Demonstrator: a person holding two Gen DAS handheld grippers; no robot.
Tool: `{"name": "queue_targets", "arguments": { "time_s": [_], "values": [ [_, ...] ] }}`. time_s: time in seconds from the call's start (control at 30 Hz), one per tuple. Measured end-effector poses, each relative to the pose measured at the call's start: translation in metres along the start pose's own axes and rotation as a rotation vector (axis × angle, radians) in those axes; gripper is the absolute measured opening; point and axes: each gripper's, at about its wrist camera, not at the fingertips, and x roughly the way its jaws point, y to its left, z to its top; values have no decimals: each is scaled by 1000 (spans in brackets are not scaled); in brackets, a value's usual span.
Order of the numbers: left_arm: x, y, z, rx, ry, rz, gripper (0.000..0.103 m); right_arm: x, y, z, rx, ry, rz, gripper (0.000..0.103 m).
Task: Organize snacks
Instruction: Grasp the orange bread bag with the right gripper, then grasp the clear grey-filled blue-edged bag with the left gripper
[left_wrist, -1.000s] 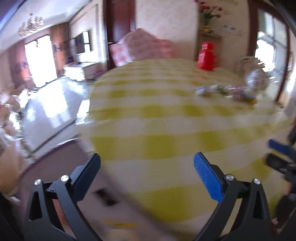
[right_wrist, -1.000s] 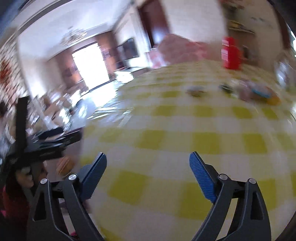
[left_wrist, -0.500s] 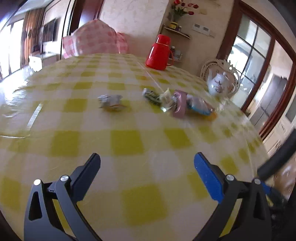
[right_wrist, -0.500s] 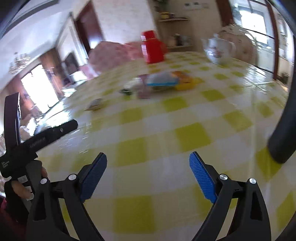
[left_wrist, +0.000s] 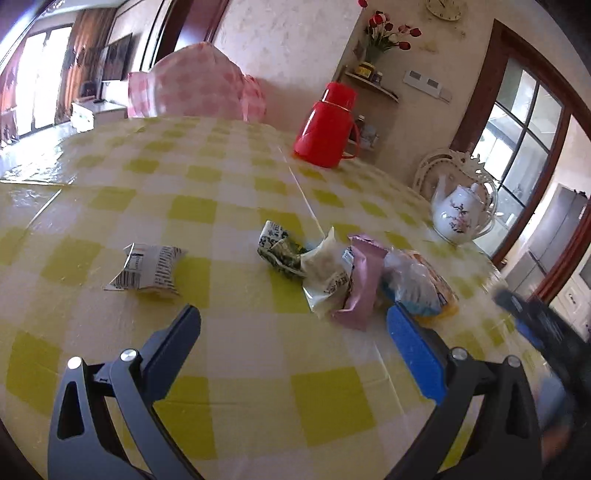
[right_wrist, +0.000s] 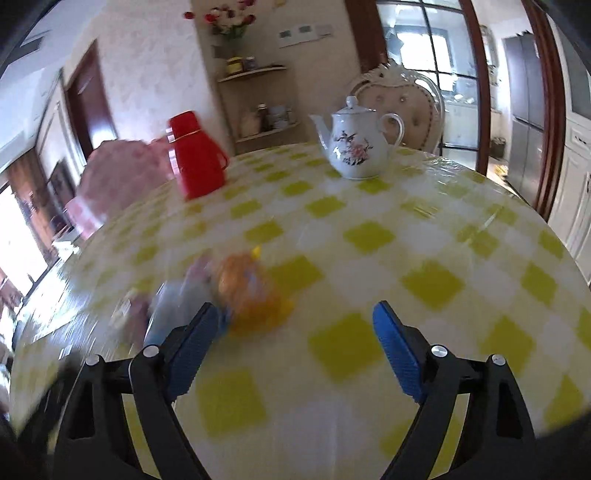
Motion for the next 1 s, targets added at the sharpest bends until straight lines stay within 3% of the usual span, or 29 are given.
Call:
{"name": "queue_targets", "arguments": {
  "time_s": [0.1,0.2,0.27,0.4,0.43,0.47,0.5,0.53,0.63,0.87,0.93,1.0],
  "values": [
    [-2,11,5,-27,-4,0,101,39,9,18,-10,42,-7,83],
    [3,18,7,-74,28,-14,101,73,32,25,-107,107,-6,83],
    [7,18,4,-83,63,-15,101,93,47,22,-191,188,0,84],
    [9,18,2,-86,91,-23,101,107,66,7,-281,264,35,87],
    [9,18,2,-87,92,-24,101,104,68,2,-286,249,42,87],
    [9,18,1,-86,93,-22,101,100,70,2,-300,230,29,80],
    [10,17,1,-79,99,-19,101,98,72,1,-320,228,10,56],
    [11,16,0,-70,104,-17,101,94,72,-2,-332,232,13,51],
    [11,18,1,-53,104,-3,101,76,70,-14,-295,260,115,49],
    [2,39,12,-110,82,31,101,-5,93,-73,-487,282,330,49],
    [0,45,14,-134,82,27,101,-27,95,-93,-546,278,322,48],
    [-1,48,16,-142,80,18,101,-40,88,-103,-527,260,281,48]
  ]
}}
